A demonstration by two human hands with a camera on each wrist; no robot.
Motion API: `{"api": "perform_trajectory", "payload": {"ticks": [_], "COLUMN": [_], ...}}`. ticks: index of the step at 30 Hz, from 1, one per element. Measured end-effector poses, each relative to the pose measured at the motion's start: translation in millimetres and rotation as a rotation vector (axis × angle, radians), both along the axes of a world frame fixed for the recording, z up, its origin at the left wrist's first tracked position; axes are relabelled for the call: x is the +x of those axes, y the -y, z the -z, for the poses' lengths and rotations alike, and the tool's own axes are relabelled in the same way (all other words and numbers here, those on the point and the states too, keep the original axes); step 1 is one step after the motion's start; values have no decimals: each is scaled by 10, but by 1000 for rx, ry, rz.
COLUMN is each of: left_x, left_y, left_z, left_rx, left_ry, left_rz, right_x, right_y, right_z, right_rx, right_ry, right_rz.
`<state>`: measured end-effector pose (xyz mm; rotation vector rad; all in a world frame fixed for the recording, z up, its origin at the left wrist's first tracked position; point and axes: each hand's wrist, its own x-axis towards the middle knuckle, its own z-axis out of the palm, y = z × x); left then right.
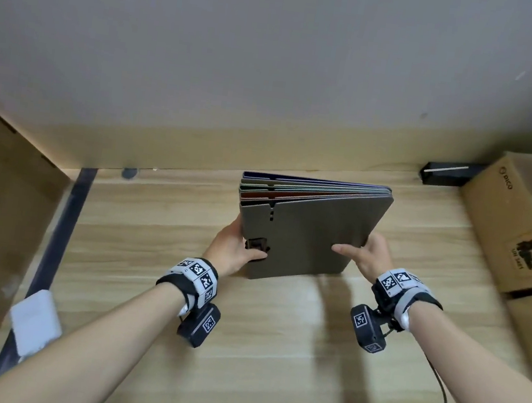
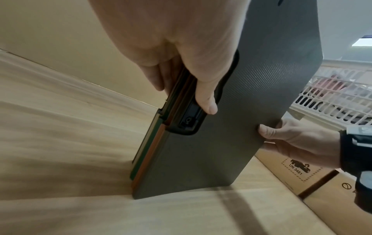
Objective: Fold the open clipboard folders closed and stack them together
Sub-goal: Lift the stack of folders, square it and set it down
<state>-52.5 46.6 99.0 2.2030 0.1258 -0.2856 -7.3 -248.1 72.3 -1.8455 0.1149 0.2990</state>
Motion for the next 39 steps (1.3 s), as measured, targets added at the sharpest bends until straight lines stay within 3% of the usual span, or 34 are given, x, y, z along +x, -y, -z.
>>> {"api": "perform_trajectory", "payload": {"ticks": [5, 12, 21, 31, 39], "left_x": [-8, -139, -359, -179, 19], "left_y": [-102, -622, -1636, -2926, -3665], "left_z": [-86, -80, 308, 648, 820], "left_rx": [-107, -279, -212, -230, -191], "left_ry": [-50, -186, -328, -313, -289], "left_rz": [-7, -264, -489, -673, -727], "right_x": [86, 196, 38, 60, 329], "right_y": [-118, -795, -1917, -3331, -4119], "right_z": [34, 185, 546, 822, 1008], "right_rx": [-7, -57, -262, -248, -372], "right_ry": [-13, -94, -224, -261, -220], "right_rz": [-27, -110, -325, -279, -308]}}
